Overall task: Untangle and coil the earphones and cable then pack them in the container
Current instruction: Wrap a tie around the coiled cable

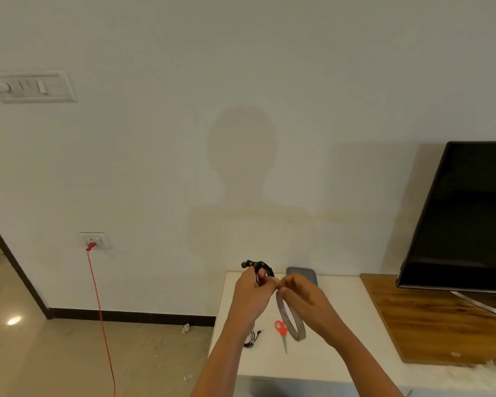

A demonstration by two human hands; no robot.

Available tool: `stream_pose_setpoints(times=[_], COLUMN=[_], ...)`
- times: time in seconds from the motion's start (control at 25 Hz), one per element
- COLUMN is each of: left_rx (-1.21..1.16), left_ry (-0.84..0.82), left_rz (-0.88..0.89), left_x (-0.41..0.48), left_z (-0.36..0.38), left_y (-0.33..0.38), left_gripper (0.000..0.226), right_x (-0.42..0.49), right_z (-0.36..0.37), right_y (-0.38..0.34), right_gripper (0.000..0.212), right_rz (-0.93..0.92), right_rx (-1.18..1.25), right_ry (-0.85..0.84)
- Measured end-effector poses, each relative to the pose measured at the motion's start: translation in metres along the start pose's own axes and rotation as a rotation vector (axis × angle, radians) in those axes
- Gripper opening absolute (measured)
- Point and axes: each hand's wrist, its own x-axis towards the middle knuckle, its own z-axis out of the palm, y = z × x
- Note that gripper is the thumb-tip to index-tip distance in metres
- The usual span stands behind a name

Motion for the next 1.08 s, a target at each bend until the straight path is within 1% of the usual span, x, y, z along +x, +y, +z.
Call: stream_pose_setpoints(times=[0.04,0.08,0.12,0.16,0.28,0.32,0.4,0.48,0.52,0.56,0.68,0.72,0.76,0.8,0.88,0.96,1.0,1.08], left_rx=[-0.001,0.000,0.004,0.017,0.123,0.166,0.218,0.187,0.141,0.046,-0.418,-0.563,-0.659,-0.704,-0.721,-0.667,-0.543,-0.064], left_ry=[-0.036,-0.066,-0.088,-0.104,-0.161,-0.174,-0.186,-0.198,-0.208,-0.213,-0.199,-0.183,-0.174,-0.169,-0.169,-0.207,-0.230,-0.262], left_rz=[-0.024,-0.048,-0.074,-0.094,-0.115,-0.114,-0.111,-0.105,-0.114,-0.141,-0.340,-0.386,-0.419,-0.429,-0.400,-0.363,-0.309,-0.153], left_x=[0.002,0.004,0.006,0.007,0.009,0.009,0.007,0.004,0.001,-0.001,-0.002,-0.001,0.002,0.003,0.004,0.001,0.000,-0.003], left_z=[-0.002,-0.004,-0.007,-0.009,-0.011,-0.011,-0.010,-0.010,-0.010,-0.009,-0.005,-0.004,-0.004,-0.004,-0.005,-0.008,-0.010,-0.011], left_y=[0.000,0.001,0.001,0.002,0.000,-0.002,-0.006,-0.011,-0.014,-0.016,-0.022,-0.022,-0.023,-0.023,-0.027,-0.031,-0.033,-0.033], left_gripper=[0.027,0.028,0.029,0.031,0.033,0.032,0.029,0.024,0.020,0.017,0.036,0.038,0.037,0.034,0.032,0.036,0.037,0.037], right_x=[-0.003,-0.004,-0.005,-0.005,-0.002,-0.001,0.000,0.000,0.000,0.000,0.001,0.002,0.003,0.005,0.008,0.009,0.010,0.010], right_z=[0.001,0.001,0.001,0.002,0.004,0.004,0.005,0.005,0.004,0.002,-0.003,-0.004,-0.005,-0.008,-0.015,-0.023,-0.024,-0.021], right_y=[0.001,0.004,0.006,0.007,0.011,0.012,0.012,0.010,0.010,0.009,0.007,0.005,0.003,0.002,-0.002,-0.005,-0.006,-0.010], right_gripper=[0.011,0.019,0.024,0.025,0.011,0.010,0.017,0.021,0.021,0.021,0.015,0.013,0.011,0.011,0.013,0.016,0.015,0.012], right_rz=[0.033,0.065,0.104,0.148,0.290,0.316,0.352,0.375,0.383,0.391,0.437,0.448,0.452,0.451,0.445,0.431,0.427,0.452], right_rx=[0.113,0.199,0.240,0.234,0.145,0.142,0.140,0.132,0.129,0.140,0.220,0.236,0.242,0.245,0.274,0.353,0.398,0.473], right_ry=[-0.046,-0.085,-0.111,-0.118,-0.062,-0.041,-0.015,0.020,0.046,0.067,0.049,0.034,0.029,0.035,0.057,0.027,-0.018,-0.116])
